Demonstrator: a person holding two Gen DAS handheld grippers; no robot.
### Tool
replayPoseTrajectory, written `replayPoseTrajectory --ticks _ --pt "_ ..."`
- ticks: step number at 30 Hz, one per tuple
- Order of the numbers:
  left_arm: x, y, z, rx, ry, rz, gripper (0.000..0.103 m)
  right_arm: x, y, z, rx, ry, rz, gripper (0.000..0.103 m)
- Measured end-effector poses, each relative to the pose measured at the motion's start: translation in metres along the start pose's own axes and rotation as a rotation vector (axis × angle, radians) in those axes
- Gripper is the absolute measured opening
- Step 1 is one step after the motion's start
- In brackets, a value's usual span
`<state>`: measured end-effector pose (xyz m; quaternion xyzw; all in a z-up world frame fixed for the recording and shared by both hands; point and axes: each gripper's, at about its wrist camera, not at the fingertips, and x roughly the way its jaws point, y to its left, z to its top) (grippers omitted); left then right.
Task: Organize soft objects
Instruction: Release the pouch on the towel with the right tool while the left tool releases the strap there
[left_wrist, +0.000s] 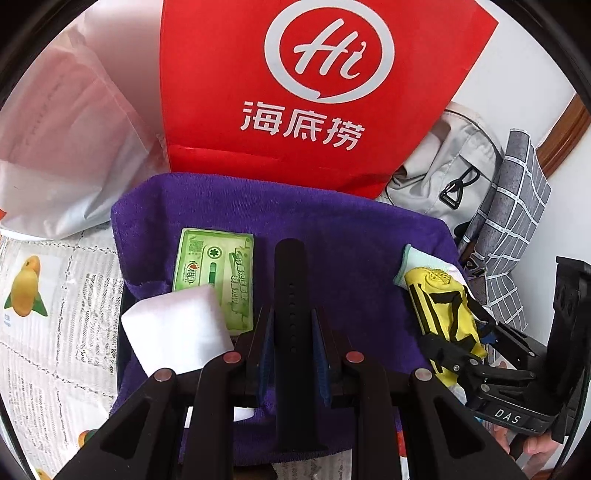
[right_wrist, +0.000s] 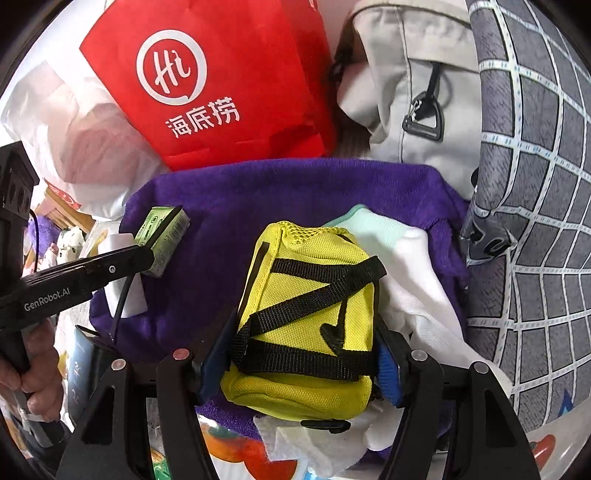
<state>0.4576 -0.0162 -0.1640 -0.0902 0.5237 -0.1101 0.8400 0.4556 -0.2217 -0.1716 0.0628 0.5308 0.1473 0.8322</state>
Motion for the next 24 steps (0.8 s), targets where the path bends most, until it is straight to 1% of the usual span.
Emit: replayPoseTrajectory --ticks 4,8,14,15,17,21,24 --pt "0.004 0.002 0.001 -0.01 -0.002 -0.003 0.02 0.002 -0.001 -0.001 0.008 0.0 0.005 0.071" --pt "0.008 0.0 0.0 0.001 0.007 -0.003 0.02 0.003 0.002 -0.002 -0.005 0.01 0.022 0.081" --pt "0.011 -0.004 0.0 0.011 0.004 -0.001 0.021 -0.003 0.007 -0.001 0.003 -0.017 0.042 0.081" --pt "0.01 -0.004 0.001 0.012 0.004 -0.003 0.022 -0.005 0.006 0.0 0.008 -0.024 0.045 0.081" --pt "0.009 -0.005 0.001 0.01 0.005 -0.008 0.031 -0.013 0.005 0.001 0.018 -0.046 0.046 0.081" --pt "0.0 -0.01 0.002 0.015 -0.01 -0.005 0.031 -0.031 0.005 0.002 0.019 -0.093 0.046 0.081" --pt "-0.017 -0.015 0.001 0.035 -0.036 0.019 0.031 -0.047 0.012 0.001 -0.006 -0.135 0.037 0.081"
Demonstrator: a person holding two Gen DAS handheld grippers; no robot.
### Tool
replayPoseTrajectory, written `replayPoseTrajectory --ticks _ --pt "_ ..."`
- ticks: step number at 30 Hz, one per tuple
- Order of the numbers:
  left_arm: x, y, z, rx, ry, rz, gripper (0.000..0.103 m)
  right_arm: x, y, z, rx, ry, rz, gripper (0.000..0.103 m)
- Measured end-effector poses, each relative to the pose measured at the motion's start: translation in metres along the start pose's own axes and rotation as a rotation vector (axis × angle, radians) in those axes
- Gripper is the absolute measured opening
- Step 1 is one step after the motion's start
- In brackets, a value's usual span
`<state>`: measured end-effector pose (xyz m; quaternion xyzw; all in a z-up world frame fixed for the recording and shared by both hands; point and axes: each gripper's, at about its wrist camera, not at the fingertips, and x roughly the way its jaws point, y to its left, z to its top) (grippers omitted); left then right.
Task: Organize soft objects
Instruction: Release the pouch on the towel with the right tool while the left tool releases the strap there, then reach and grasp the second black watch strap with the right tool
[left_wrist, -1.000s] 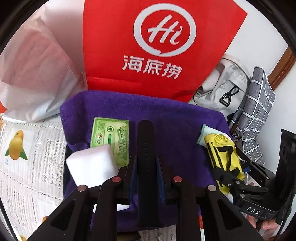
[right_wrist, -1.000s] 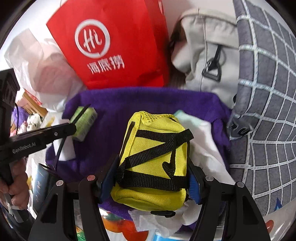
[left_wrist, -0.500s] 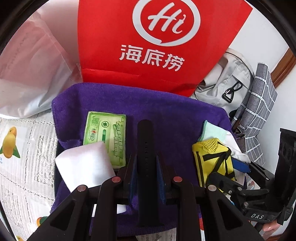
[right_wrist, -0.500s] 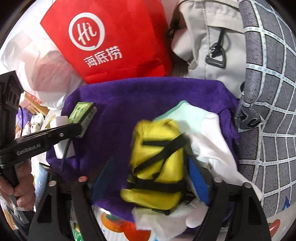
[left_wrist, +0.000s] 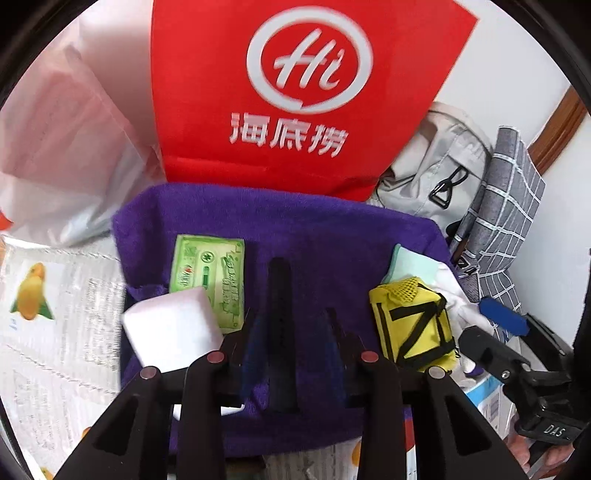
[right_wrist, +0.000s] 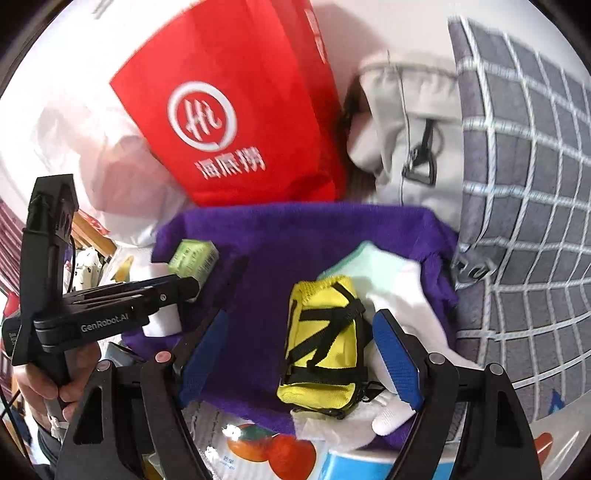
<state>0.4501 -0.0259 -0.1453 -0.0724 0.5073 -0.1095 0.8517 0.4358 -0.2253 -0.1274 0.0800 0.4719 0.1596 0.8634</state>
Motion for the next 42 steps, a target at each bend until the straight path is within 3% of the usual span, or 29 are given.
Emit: replayPoseTrajectory --ticks 3,5,13,20,23,33,38,42 --pt "-0.025 -0.005 -0.003 0.023 -0.047 0.04 0.033 -0.02 0.01 -0.002 -0.02 -0.05 -0.024 0.081" --pt "-0.043 -0.008 -0.008 0.034 -0.078 0.049 0.043 -0.034 0.015 -0.006 -0.018 -0.079 -0.013 0.081" --pt "-0.101 -0.014 -0.044 0.032 -0.148 0.053 0.043 -0.086 0.032 -0.038 -0.013 -0.125 -0.005 0.077" --pt "-0.142 -0.024 -0.098 0.048 -0.182 0.041 0.043 -0.123 0.043 -0.084 -0.009 -0.134 -0.033 0.076" --pt "-0.158 -0.031 -0.122 0.084 -0.212 0.077 0.043 -0.135 0.048 -0.107 -0.012 -0.126 -0.058 0.076" --pt "-0.186 -0.034 -0.193 0.097 -0.192 0.097 0.043 -0.164 0.055 -0.175 0.0 -0.11 -0.047 0.076" --pt "-0.187 -0.02 -0.224 0.04 -0.19 0.063 0.043 -0.154 0.059 -0.204 -0.024 -0.046 -0.112 0.076" --pt "-0.181 -0.006 -0.242 -0.016 -0.192 0.06 0.044 -0.14 0.058 -0.224 -0.034 -0.016 -0.107 0.076"
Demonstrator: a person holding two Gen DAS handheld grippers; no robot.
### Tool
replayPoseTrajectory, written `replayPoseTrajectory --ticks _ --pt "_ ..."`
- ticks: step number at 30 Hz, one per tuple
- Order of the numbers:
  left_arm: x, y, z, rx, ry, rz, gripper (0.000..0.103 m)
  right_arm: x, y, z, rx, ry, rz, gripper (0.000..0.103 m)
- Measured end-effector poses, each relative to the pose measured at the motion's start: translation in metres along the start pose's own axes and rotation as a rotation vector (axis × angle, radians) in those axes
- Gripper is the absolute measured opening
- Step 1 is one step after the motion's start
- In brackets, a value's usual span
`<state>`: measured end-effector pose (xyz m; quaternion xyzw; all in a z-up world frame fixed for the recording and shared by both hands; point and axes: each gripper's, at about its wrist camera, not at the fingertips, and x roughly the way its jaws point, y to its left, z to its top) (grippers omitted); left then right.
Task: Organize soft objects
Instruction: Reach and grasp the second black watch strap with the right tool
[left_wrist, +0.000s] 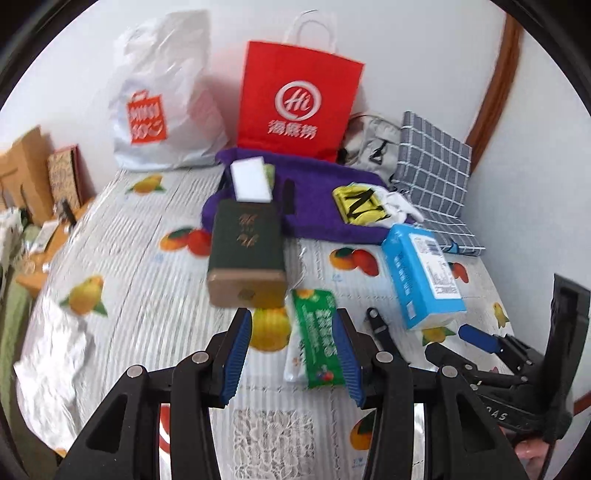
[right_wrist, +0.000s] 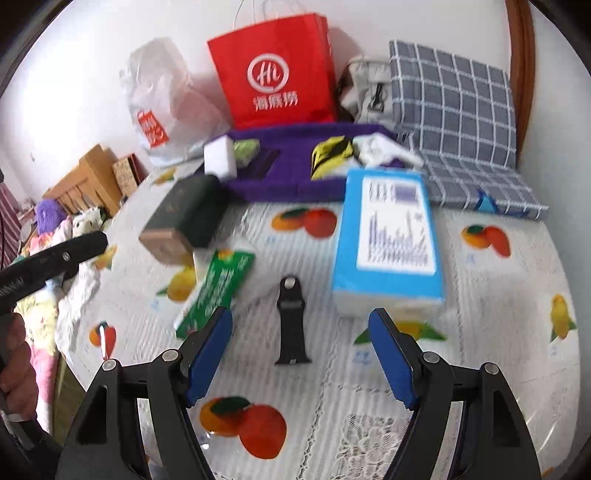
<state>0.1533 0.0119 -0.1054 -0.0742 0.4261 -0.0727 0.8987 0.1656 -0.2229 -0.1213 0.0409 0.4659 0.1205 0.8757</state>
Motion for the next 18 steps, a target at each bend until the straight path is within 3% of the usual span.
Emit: replayPoseTrajectory --ticks 1,8,12,18 --pt "0.003 0.004 -0.004 -0.013 0.007 0.001 0.046 0.004 0.001 -0.004 -0.004 0.002 0.0 0.075" --pt "0.022 0.028 -0.024 -0.065 0.036 0.023 0.046 0.042 0.015 -0.023 -0.088 0.046 -0.027 0.043" --pt "0.03 0.039 -0.028 -0.081 0.075 -0.034 0.046 0.06 0.018 -0.023 -0.089 0.061 -0.036 0.041" --pt "0.033 0.055 -0.03 -0.127 0.08 -0.033 0.046 0.079 0.025 -0.019 -0.092 0.033 -0.057 0.037"
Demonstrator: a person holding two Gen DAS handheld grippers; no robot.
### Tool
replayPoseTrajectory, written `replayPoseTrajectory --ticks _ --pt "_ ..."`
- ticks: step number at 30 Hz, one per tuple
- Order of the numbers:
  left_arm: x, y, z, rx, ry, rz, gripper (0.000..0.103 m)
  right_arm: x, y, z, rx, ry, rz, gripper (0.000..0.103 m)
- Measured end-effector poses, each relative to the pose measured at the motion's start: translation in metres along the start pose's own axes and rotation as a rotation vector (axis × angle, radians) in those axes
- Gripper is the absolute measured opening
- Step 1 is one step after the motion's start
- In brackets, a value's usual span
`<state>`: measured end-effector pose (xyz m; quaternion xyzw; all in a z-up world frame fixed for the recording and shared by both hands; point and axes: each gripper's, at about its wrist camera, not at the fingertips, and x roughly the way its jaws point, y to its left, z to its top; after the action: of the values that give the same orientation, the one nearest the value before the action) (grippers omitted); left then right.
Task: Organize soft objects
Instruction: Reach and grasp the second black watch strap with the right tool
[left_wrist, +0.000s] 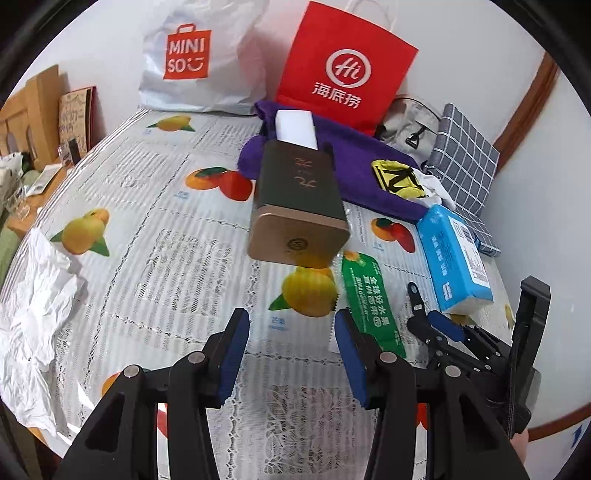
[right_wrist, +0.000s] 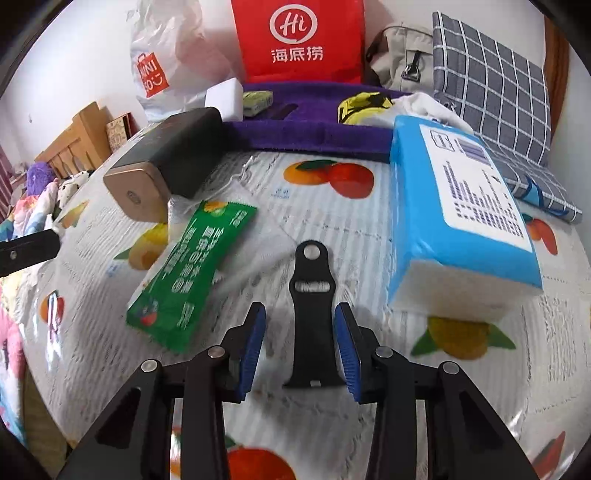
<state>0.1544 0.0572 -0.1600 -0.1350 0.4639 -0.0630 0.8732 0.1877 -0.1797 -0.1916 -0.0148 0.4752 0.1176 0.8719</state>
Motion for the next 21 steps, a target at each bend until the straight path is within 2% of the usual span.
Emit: replayPoseTrajectory --ticks 1,3,10,14,16,19,21 --pt "0.001 0.001 0.0 -0.005 0.0 -0.002 0.046 0.001 0.0 0.001 0.007 -0.007 -0.005 0.036" --pt "0.002 0.001 -0.001 -0.009 0.004 -0.003 0.046 0.003 0.0 0.002 0.009 -0.014 -0.022 0.021" --pt "0.005 -0.005 -0.006 0.01 0.022 -0.021 0.046 -0.01 -0.006 -0.008 0.002 0.002 0.021 0.022" --pt "0.004 -0.012 -0.009 0.024 0.026 -0.025 0.046 -0.018 -0.009 -0.02 0.023 0.003 0.056 0.029" --pt "0.004 -0.015 -0.011 0.033 0.027 -0.032 0.046 -0.016 -0.009 -0.023 0.018 -0.012 0.054 0.029" --pt "0.006 -0.022 -0.014 0.039 0.034 -0.044 0.046 -0.013 -0.007 -0.021 0.011 -0.037 0.036 0.023" --pt "0.009 -0.028 -0.016 0.053 0.045 -0.039 0.046 -0.011 -0.007 -0.018 0.008 -0.035 0.038 0.023"
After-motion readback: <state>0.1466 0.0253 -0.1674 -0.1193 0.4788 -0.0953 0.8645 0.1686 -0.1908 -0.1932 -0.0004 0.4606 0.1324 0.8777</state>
